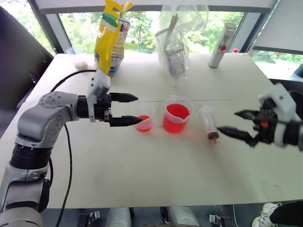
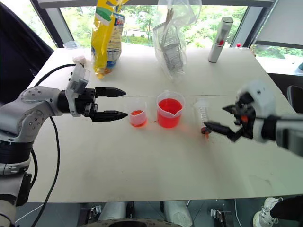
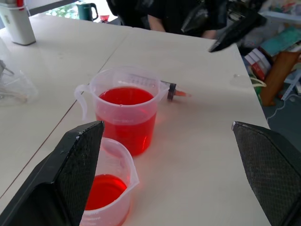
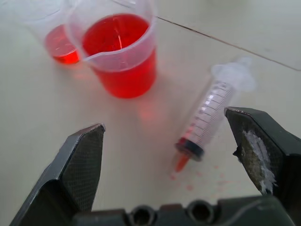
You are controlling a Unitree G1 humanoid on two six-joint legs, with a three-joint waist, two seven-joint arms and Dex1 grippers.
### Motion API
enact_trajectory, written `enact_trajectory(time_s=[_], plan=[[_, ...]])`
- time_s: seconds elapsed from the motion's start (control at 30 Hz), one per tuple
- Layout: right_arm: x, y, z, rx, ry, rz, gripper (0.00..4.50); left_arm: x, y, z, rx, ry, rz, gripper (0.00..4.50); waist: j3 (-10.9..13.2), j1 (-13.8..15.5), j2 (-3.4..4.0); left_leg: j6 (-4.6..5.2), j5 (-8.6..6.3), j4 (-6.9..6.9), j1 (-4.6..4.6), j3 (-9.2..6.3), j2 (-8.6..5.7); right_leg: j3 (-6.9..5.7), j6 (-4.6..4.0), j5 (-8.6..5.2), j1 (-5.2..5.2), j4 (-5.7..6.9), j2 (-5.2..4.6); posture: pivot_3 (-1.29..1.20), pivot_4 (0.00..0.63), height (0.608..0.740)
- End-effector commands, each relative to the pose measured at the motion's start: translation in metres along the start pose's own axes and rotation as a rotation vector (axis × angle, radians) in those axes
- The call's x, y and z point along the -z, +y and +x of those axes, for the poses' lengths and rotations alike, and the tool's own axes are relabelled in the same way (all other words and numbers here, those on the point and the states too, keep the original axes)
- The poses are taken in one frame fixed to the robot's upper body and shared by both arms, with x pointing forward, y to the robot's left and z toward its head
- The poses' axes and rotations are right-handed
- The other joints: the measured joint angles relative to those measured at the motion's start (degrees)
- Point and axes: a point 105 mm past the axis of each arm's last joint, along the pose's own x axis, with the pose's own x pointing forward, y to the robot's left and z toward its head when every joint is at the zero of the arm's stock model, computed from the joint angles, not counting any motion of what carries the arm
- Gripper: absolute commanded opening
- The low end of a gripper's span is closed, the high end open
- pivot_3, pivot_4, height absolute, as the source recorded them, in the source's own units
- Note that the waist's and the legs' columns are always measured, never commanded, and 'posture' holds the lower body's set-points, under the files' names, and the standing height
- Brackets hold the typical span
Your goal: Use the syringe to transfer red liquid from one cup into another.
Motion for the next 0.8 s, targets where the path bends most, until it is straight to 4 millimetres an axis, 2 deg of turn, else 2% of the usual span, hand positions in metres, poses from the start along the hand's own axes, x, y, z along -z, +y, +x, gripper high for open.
enact_trajectory(time_s=[0.03, 0.17, 0.33, 0.6, 0.77, 0.8], plan=[[0.007, -0.021, 0.019, 0.015, 0.155, 0.157, 4.43, -0.007, 0.001, 0.004, 0.009, -0.014, 0.059, 4.5, 0.0, 0.0, 0.03, 0.0, 0.0, 0.0, 0.02, 0.01, 0.0, 0.01, 0.0, 0.0, -0.01, 0.0, 0.0, 0.0, 0.15, 0.739], [0.009, -0.042, 0.051, 0.058, 0.296, 0.294, 4.43, -0.004, 0.001, 0.007, 0.005, -0.03, 0.066, 4.5, 0.0, 0.1, 0.09, 0.01, 0.0, -0.09, -0.15, 0.08, 0.01, 0.05, 0.15, 0.09, -0.25, -0.03, 0.04, 0.0, 0.15, 0.739], [0.016, -0.055, 0.08, 0.089, 0.397, 0.34, 4.43, -0.001, -0.001, 0.007, -0.014, -0.047, 0.062, 4.5, 0.0, 0.4, 0.15, 0.12, -0.07, -0.12, -0.28, 0.16, 0.01, 0.05, 0.16, 0.09, -0.4, -0.02, 0.04, 0.0, 0.15, 0.739], [0.029, -0.055, 0.115, 0.06, 0.502, 0.271, 4.43, 0.003, -0.004, 0.007, -0.052, -0.065, 0.053, 4.5, 0.1, 0.3, 0.18, 0.27, -0.15, 0.03, -0.26, 0.26, 0.0, 0.05, 0.19, 0.11, -0.37, 0.05, 0.04, 0.0, 0.15, 0.739], [0.04, -0.052, 0.128, 0.044, 0.573, 0.216, 4.43, 0.006, -0.005, 0.006, -0.07, -0.066, 0.049, 4.5, 0.0, 0.2, 0.19, 0.27, -0.15, 0.07, -0.22, 0.28, 0.0, 0.05, 0.19, 0.11, -0.37, 0.16, 0.05, 0.0, 0.15, 0.739], [0.041, -0.051, 0.13, 0.043, 0.584, 0.207, 4.19, 0.006, -0.006, 0.006, -0.072, -0.065, 0.05, 4.5, 0.0, 0.2, 0.19, 0.27, -0.15, 0.08, -0.2, 0.29, 0.0, 0.04, 0.19, 0.11, -0.37, 0.18, 0.05, 0.0, 0.15, 0.739]])
